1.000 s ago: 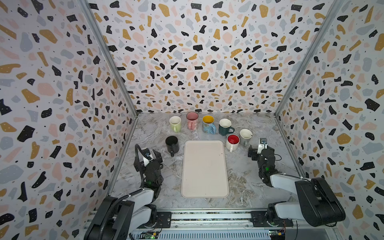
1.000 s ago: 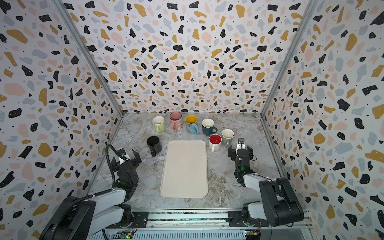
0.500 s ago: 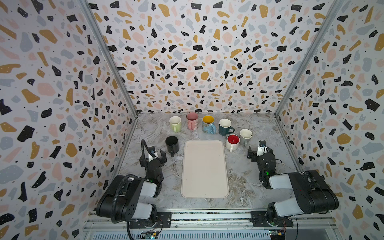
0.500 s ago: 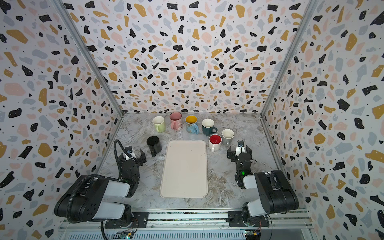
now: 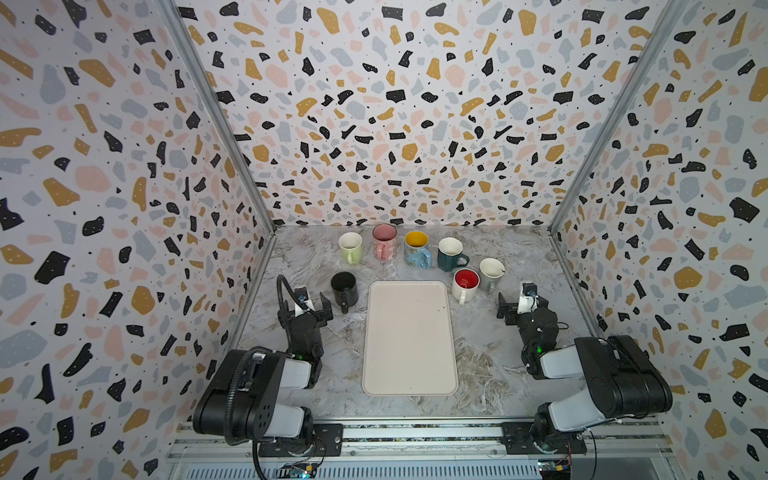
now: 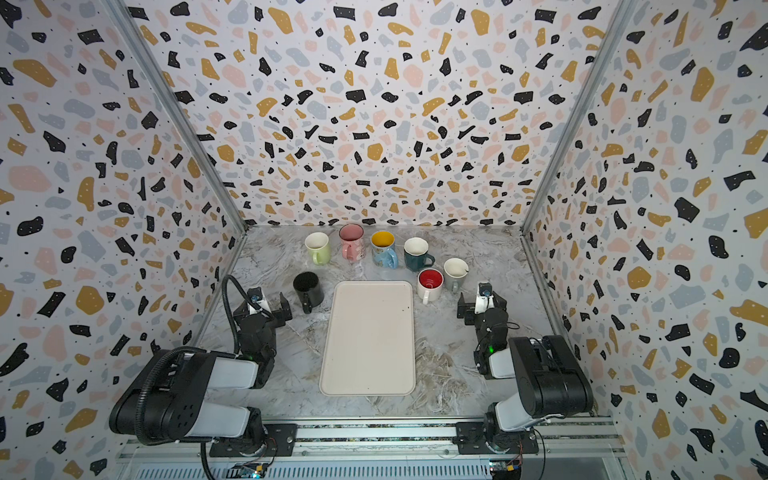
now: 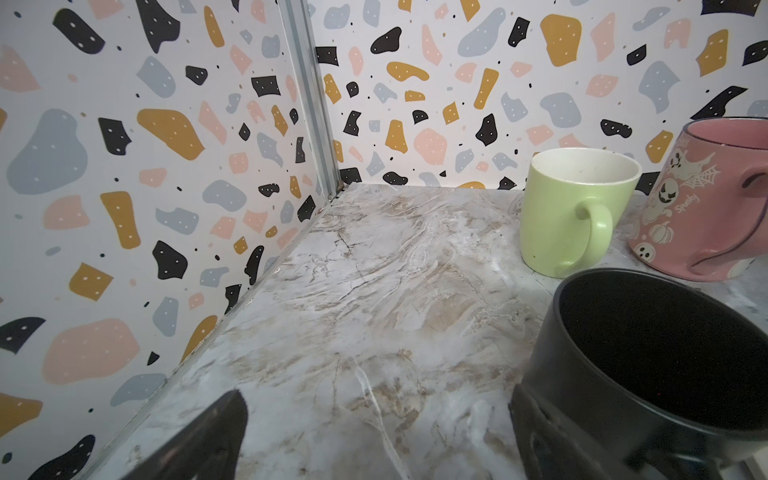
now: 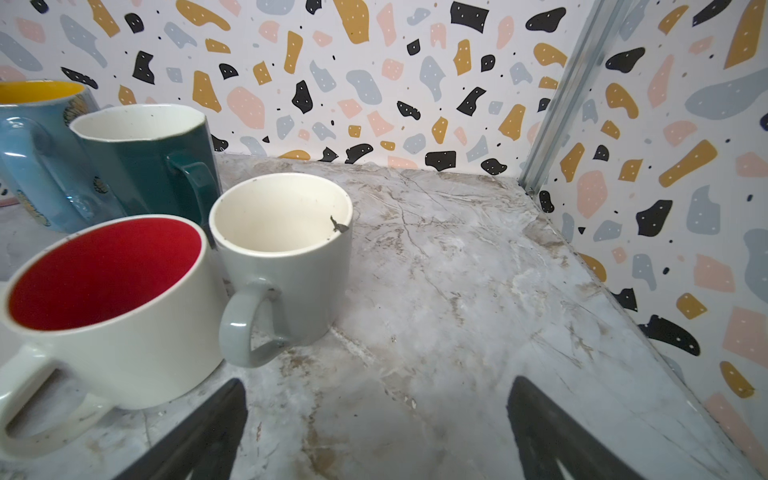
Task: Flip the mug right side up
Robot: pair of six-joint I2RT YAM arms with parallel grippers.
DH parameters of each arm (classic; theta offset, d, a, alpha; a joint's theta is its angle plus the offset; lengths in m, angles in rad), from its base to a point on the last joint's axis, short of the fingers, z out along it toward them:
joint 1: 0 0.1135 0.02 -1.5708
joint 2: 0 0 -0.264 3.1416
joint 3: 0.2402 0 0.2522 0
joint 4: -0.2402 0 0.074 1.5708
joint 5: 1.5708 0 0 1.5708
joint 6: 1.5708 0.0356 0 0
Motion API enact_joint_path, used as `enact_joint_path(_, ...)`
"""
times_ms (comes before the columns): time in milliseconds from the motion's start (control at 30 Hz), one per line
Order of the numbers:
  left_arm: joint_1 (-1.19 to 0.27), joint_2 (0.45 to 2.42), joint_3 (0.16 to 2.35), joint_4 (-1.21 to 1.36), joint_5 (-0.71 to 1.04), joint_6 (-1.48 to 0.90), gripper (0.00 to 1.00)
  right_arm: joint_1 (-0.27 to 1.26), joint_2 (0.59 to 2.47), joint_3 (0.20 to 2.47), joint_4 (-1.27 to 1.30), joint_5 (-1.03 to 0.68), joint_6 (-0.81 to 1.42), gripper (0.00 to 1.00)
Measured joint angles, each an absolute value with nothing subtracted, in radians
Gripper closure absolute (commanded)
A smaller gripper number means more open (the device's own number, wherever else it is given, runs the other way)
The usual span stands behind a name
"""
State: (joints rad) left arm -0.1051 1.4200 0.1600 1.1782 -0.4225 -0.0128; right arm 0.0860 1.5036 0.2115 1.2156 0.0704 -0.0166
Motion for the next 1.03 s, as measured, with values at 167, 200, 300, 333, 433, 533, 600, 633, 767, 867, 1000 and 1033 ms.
enact_joint_path(167, -0.105, 1.420, 0.160, 1.174, -0.422, -0.015, 0.00, 0.086, 1.504, 0.212, 1.225, 0.064, -0.017, 0.01)
enact_joint_path(200, -0.105, 1.420, 0.160, 1.173, -0.422, -0.015, 0.00, 0.086, 1.504, 0.212, 1.226, 0.063, -0.017, 0.01)
enact_joint_path(300, -0.105, 1.420, 0.160, 1.172, -0.422, -0.015, 0.00, 0.086, 1.504, 0.212, 1.227, 0.063, -0.017, 0.01)
enact_joint_path(333, -0.105, 1.420, 0.160, 1.172, -0.422, -0.015, 0.00, 0.086, 1.504, 0.212, 1.227, 0.062, -0.017, 0.01)
enact_joint_path(433, -0.105, 1.420, 0.160, 1.172, -0.422, -0.015, 0.00, 0.086, 1.504, 0.212, 1.227, 0.062, -0.017, 0.01)
enact_joint_path(533, -0.105, 1.420, 0.160, 1.171, -0.422, -0.015, 0.00, 0.086, 1.504, 0.212, 1.227, 0.062, -0.017, 0.01)
enact_joint_path(600, -0.105, 1.420, 0.160, 1.171, -0.422, -0.015, 0.00, 0.086, 1.504, 0.212, 1.227, 0.062, -0.017, 0.01)
enact_joint_path(633, -0.105, 1.420, 0.160, 1.171, -0.422, -0.015, 0.00, 0.086, 1.504, 0.212, 1.227, 0.062, -0.017, 0.01)
enact_joint_path(767, -0.105, 1.420, 0.160, 1.171, -0.422, -0.015, 0.00, 0.086, 1.504, 0.212, 1.227, 0.062, -0.017, 0.01)
enact_joint_path(867, -0.105, 1.420, 0.160, 1.171, -0.422, -0.015, 0.00, 0.086, 1.504, 0.212, 1.227, 0.062, -0.017, 0.01)
enact_joint_path(1000, -0.105, 1.420, 0.160, 1.171, -0.422, -0.015, 0.00, 0.086, 1.504, 0.212, 1.227, 0.062, -0.017, 0.01)
enact_joint_path(1033, -0.105, 1.420, 0.160, 1.171, -0.422, -0.015, 0.00, 0.086, 1.504, 0.212, 1.227, 0.062, -0.017, 0.01)
